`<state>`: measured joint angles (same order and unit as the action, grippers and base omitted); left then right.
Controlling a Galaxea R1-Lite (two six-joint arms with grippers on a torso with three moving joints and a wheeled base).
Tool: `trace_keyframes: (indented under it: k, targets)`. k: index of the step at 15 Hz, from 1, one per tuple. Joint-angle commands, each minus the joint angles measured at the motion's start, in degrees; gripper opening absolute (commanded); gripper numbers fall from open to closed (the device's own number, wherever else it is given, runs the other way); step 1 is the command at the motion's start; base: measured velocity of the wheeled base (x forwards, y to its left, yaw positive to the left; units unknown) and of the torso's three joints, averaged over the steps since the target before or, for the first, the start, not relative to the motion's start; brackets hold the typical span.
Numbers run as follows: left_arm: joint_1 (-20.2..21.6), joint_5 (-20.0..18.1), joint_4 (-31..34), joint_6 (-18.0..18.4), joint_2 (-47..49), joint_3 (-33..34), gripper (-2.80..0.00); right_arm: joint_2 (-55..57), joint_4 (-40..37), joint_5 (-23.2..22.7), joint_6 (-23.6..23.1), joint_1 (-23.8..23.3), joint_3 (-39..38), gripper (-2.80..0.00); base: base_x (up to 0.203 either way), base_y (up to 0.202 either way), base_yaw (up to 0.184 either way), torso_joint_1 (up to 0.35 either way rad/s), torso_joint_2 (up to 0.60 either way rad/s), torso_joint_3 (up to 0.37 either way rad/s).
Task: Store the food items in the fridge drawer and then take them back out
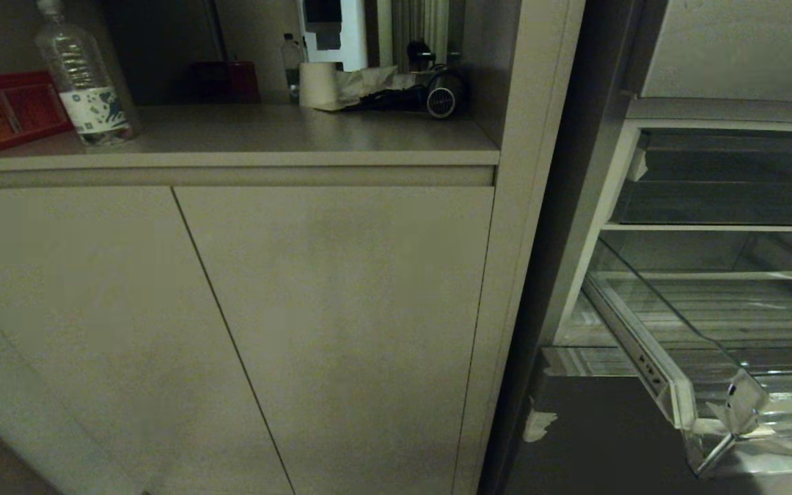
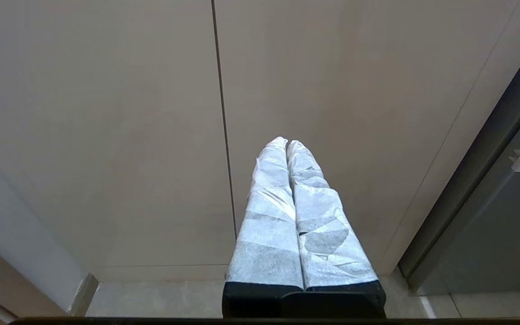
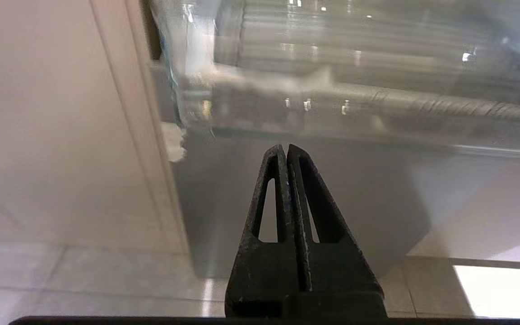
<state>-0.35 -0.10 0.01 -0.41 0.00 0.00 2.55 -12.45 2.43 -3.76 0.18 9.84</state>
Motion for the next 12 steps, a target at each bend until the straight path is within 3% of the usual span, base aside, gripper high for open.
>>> trace_keyframes:
  k: [1,4,6,12]
  targets:
    - [0.0,0.0,0.0,0.0,0.0,0.0,-2.80,-2.6,7.5,-3.3,-1.2,-0.1,-7.8,-2.80,0.000,0.000,0.000,0.000,0.00,0.000]
    - [0.0,0.0,0.0,0.0,0.0,0.0,-2.80,-2.6,9.7,-3.9,-3.0,-0.1,-8.6,-2.80,0.000,0.000,0.000,0.000,0.00,0.000]
    - [0.0,0.0,0.0,0.0,0.1,0.0,-2.80,-2.6,17.4,-3.9,-2.7,-0.1,-11.5,-2.80,0.000,0.000,0.000,0.000,0.00,0.000]
    - [0.0,0.0,0.0,0.0,0.0,0.0,-2.80,-2.6,16.8,-3.3,-1.1,-0.1,-11.6,-2.80,0.000,0.000,0.000,0.000,0.00,0.000]
